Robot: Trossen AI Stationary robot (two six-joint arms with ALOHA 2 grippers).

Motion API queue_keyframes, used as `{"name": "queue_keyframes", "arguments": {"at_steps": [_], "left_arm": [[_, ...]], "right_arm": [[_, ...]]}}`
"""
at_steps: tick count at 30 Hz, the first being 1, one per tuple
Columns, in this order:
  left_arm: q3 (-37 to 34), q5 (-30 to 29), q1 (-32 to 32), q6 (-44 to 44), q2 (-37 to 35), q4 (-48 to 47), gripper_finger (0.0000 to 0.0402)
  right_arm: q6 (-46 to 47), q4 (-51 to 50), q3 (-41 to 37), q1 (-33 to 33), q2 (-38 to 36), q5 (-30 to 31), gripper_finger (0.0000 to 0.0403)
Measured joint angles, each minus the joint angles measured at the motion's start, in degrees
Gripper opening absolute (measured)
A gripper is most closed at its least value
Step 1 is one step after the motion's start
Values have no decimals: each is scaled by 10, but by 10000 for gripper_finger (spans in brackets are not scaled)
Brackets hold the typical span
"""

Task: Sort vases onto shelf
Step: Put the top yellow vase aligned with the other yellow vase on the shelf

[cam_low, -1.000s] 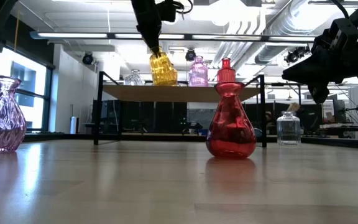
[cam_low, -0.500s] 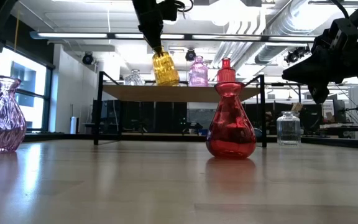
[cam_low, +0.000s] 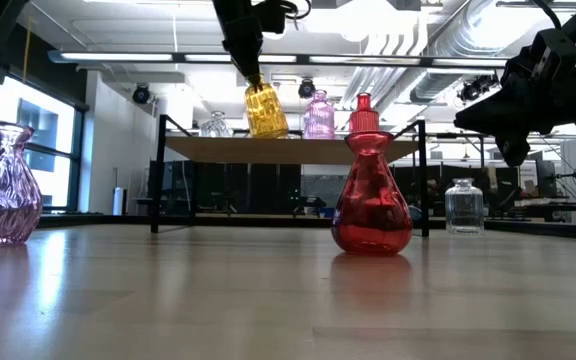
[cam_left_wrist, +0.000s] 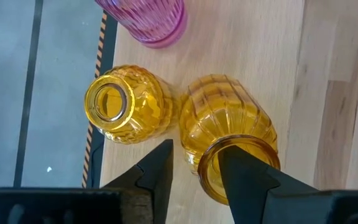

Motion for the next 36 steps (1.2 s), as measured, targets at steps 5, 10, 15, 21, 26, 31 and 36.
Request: {"name": "queue_keyframes", "arguments": {"at_steps": [5, 10, 15, 21, 26, 31, 36], "left_arm": [[0, 1, 0, 0, 0, 0, 134], [0, 1, 0, -6, 0, 0, 147], [0, 1, 0, -30, 0, 7, 149], [0, 1, 0, -40, 0, 7, 147], [0, 1, 0, -40, 0, 8, 146], [0, -2, 0, -40, 0, 17, 145], [0, -3, 0, -40, 0, 30, 145]], "right_arm": [[0, 0, 0, 0, 0, -1, 28], [0, 0, 0, 0, 0, -2, 28], [0, 0, 0, 0, 0, -4, 28], [3, 0, 0, 0, 0, -4, 28], [22, 0, 0, 0, 0, -4, 28], [23, 0, 0, 0, 0, -4, 28], [22, -1, 0, 0, 0, -4, 28]]}}
